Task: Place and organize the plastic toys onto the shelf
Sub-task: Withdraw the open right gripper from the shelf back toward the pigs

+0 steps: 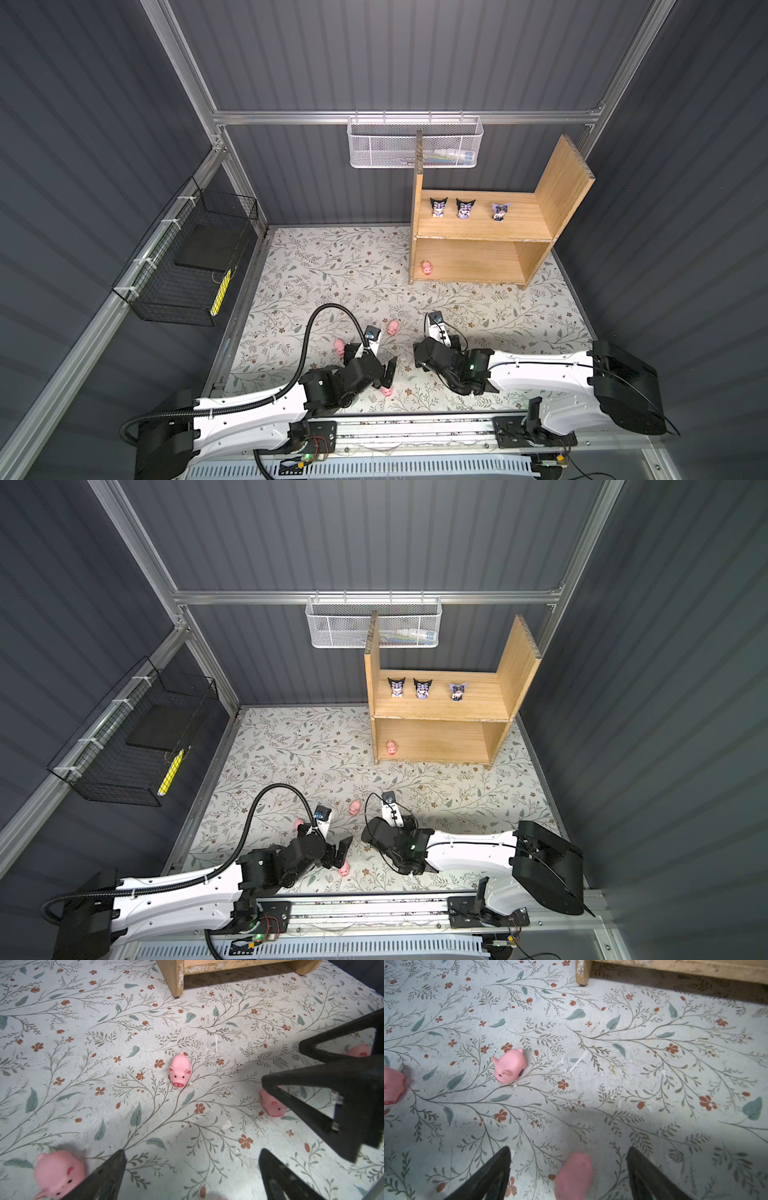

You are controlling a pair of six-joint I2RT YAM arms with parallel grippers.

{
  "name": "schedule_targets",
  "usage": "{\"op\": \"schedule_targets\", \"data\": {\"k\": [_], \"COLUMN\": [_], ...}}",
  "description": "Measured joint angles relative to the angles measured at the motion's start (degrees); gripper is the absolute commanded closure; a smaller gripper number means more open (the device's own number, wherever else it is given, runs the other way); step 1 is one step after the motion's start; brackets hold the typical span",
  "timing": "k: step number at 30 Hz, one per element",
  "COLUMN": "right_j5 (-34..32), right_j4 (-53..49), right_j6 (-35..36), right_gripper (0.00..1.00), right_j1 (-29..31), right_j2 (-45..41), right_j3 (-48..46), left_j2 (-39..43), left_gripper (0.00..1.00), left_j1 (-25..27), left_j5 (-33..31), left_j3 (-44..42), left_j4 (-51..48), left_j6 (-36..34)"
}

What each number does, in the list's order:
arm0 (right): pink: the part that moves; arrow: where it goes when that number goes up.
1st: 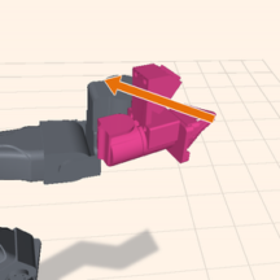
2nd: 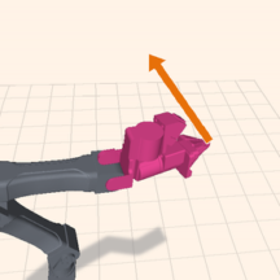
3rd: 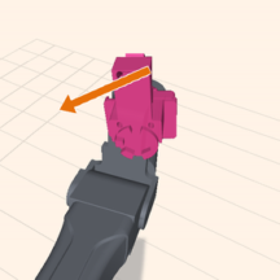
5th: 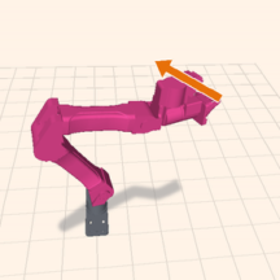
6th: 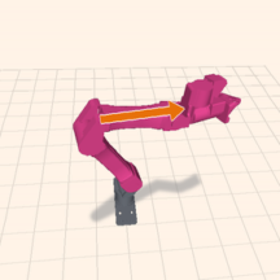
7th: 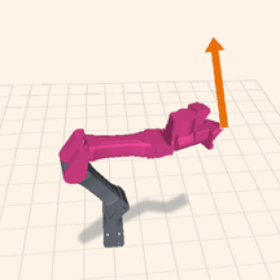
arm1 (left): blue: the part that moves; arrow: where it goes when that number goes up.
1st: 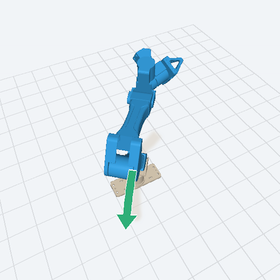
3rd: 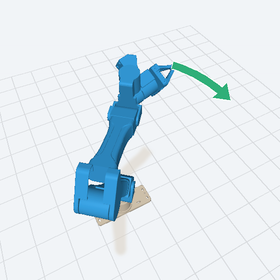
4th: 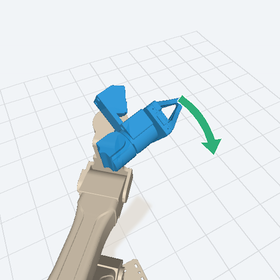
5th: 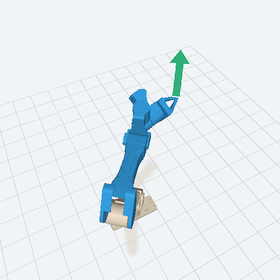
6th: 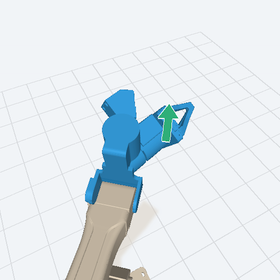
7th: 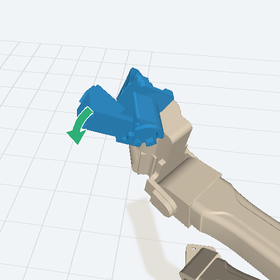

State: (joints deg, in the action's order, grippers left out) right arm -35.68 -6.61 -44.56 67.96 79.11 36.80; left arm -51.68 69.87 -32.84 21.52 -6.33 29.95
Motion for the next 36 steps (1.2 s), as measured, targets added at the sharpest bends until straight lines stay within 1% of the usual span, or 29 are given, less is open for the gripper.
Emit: {"op": "schedule_targets", "data": {"k": [7, 11, 15, 20, 29, 36], "right_j5": [-0.5, -0.6, -0.7, -1.0, -1.4, -1.5], "right_j4": [-0.3, -0.4, -0.1, 0.9, 3.7, 5.5], "right_j6": [-4.9, -7.0, -8.0, -8.9, -9.3, -9.5], "right_gripper": [0.19, 0.19, 0.18, 0.18, 0.19, 0.2], "right_j1": [1.6, 2.8, 3.9, 4.6, 4.9, 5.1], "right_j2": [-4.3, -4.8, -4.6, -3.0, 1.7, 4.2], "right_j3": [-6.2, -7.7, -7.7, -7.7, -7.7, -7.6], "left_j2": [11.6, 14.7, 15.0, 13.4, 10.6, 10.6], "left_gripper": [0.0, 0.01, 0.0, 0.0, 0.0, 0.0], "left_j1": [1.5, 1.6, 1.6, 1.6, 1.6, 1.6], "left_j5": [-2.4, -3.5, -3.7, -3.7, -3.7, -4.3], "left_j3": [0.3, 1.9, 4.0, 6.8, 7.5, 7.2], "left_j4": [-10.5, -16.4, -20.2, -22.4, -21.7, -20.9], "left_j6": [3.3, 5.1, 5.8, 5.9, 5.9, 5.9]}}
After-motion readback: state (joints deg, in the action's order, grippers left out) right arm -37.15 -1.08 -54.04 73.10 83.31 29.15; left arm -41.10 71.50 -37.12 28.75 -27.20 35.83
